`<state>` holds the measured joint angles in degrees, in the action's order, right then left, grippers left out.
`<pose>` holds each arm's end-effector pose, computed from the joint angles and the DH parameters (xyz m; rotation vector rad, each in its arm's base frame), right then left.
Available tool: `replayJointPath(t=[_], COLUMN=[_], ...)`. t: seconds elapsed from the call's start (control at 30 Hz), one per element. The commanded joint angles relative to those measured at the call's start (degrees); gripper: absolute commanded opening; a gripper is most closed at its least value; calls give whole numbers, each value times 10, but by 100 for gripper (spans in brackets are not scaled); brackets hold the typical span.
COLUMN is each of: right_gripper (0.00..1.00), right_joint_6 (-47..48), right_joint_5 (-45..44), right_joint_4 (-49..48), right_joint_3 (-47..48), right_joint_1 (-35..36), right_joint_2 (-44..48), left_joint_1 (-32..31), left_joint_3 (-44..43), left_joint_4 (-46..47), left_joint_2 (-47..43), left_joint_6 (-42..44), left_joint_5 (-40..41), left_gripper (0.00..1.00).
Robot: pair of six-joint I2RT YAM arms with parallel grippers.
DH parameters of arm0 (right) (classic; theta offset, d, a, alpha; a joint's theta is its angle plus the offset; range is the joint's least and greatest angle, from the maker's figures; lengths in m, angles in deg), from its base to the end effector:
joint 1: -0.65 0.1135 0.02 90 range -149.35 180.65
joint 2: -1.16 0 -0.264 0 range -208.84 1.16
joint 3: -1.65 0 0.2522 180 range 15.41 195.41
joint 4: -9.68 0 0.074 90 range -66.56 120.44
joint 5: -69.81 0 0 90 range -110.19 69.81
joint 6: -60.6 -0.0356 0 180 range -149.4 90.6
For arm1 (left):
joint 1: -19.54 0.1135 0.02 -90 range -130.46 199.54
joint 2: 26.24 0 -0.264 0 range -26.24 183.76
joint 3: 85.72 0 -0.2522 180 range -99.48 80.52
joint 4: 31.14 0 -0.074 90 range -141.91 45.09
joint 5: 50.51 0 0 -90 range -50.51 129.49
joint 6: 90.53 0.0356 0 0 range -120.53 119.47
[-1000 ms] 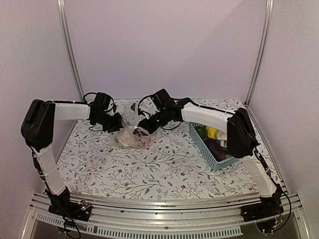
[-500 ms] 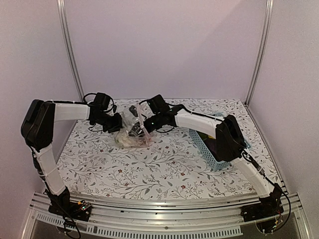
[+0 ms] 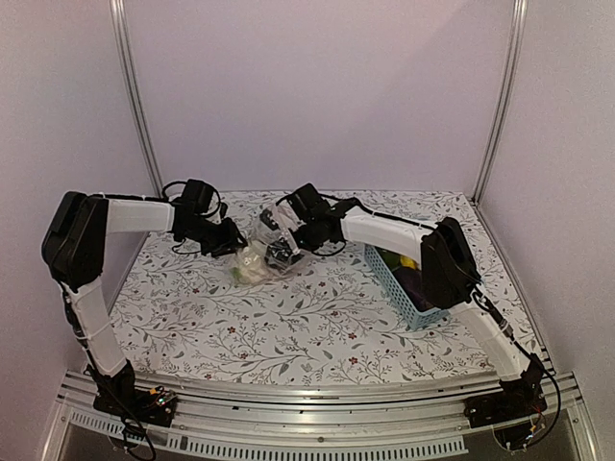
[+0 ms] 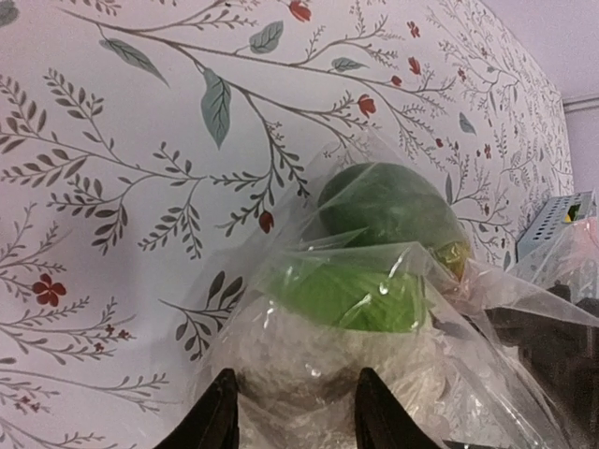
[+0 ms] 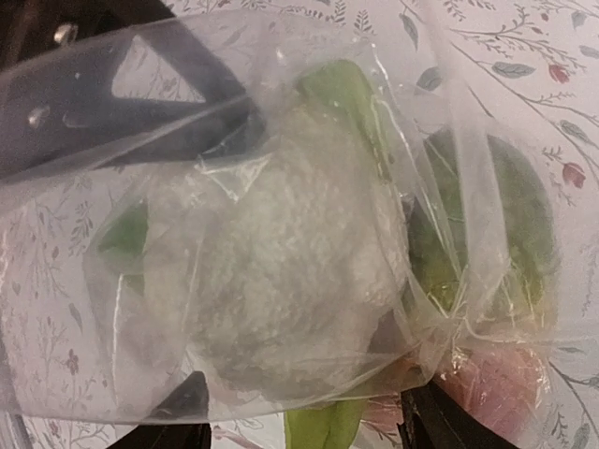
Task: Open the zip-top bag and remove the fake food
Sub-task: Pick up the fake vegetable from the zipper food storage bag.
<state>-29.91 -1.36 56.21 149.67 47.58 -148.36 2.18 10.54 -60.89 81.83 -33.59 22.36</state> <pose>0.3820 0.4254 0.1607 -1.1280 2.2282 0.7629 0.3739 -0.1279 0.1731 -0.2301 2.6007 -0.7154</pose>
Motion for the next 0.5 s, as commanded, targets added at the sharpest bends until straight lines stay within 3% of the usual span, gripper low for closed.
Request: replayJointPath(t=[0.0,0.1,0.3,0.4,0.47], right_gripper=[71,77,84,88,96], right_joint_6=[28,13,-34,-48,-59], right_joint_5=[40,85,107,106,89], right_joint_4=[28,13,-4,-10,-13], right_joint_3=[21,54,96,110,113], right_joint_1=[-11,-10,-7,-5,-2], right_joint_2=[-4,-36,-96,-110,-114], left_joint_1=[-2,-3,-9,-13,-16], left_joint_3=[8,5,2,-3,-4], left_joint_4=[-8,-1,10,13,17], left_joint_2=[20,25,33,40,45], left_joint_6=[1,0,7,10,10], left_joint_5=[-12,-30,-64,-78,-87], left_gripper=[41,40,28,19,12])
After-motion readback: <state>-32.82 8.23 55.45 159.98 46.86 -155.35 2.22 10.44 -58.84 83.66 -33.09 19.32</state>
